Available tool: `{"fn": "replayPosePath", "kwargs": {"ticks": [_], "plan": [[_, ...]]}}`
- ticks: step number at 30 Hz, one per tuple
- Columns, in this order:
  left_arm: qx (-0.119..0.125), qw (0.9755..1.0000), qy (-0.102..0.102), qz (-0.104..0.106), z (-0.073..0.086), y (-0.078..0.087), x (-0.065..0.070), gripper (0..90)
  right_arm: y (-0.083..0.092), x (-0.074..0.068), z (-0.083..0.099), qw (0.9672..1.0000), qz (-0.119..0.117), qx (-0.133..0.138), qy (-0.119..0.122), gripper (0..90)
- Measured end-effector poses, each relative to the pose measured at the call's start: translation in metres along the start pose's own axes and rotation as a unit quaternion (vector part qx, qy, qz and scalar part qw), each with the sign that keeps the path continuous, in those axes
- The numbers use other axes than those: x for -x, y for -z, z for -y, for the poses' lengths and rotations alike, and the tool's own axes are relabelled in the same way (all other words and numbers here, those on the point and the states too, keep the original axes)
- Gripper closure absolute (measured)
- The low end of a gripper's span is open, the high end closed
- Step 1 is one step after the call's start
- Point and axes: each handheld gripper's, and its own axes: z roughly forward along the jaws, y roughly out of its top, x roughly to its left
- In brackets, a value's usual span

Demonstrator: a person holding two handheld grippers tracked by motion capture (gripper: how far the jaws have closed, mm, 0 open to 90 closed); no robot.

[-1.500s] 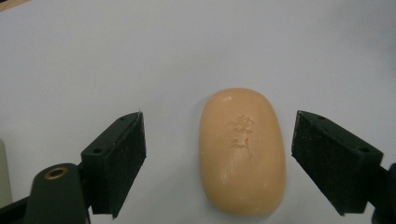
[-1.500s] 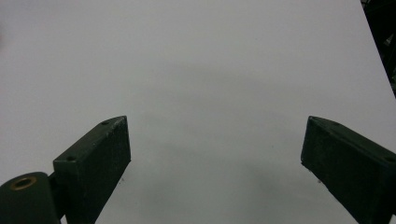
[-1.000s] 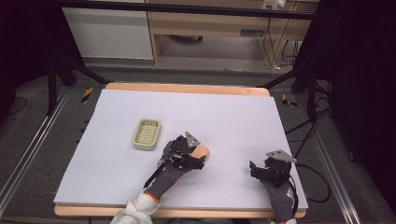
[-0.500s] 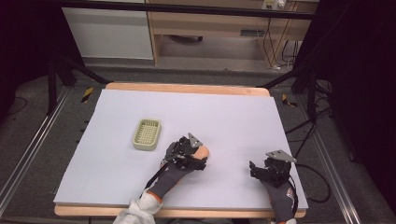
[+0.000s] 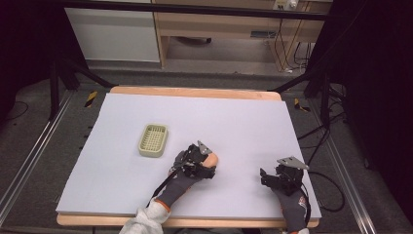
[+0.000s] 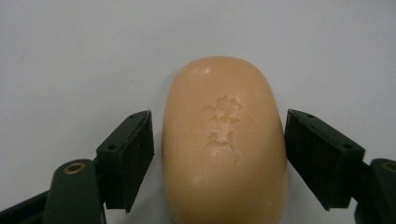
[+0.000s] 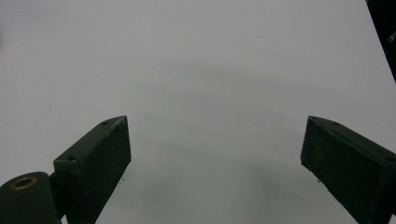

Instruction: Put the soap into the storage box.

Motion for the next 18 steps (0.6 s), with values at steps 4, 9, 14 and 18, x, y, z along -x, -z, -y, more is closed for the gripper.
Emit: {"fn": "replayPosePath", "kwargs": {"ticks": [4, 9, 14, 18], "plan": [[-0.004, 1.0, 0.002, -0.002, 0.0006, -0.0028, -0.0004, 25.4, -0.0001, -0.0001, 0.0, 1.0, -0.001, 0.0, 0.0, 8.8], [-0.005, 1.0, 0.003, 0.002, 0.0011, -0.0042, -0.0007, 28.0, -0.0001, 0.0, 0.0, 1.0, -0.001, 0.0, 0.0, 8.8], [-0.002, 1.0, 0.002, 0.004, 0.001, -0.0042, 0.0002, 30.4, -0.0003, -0.0002, 0.0, 1.0, -0.001, -0.001, 0.0, 8.8], [-0.003, 1.0, 0.002, 0.005, 0.0009, -0.0042, -0.0001, 30.6, -0.0004, -0.0003, -0.0001, 1.0, -0.001, -0.001, 0.0, 8.9]]}}
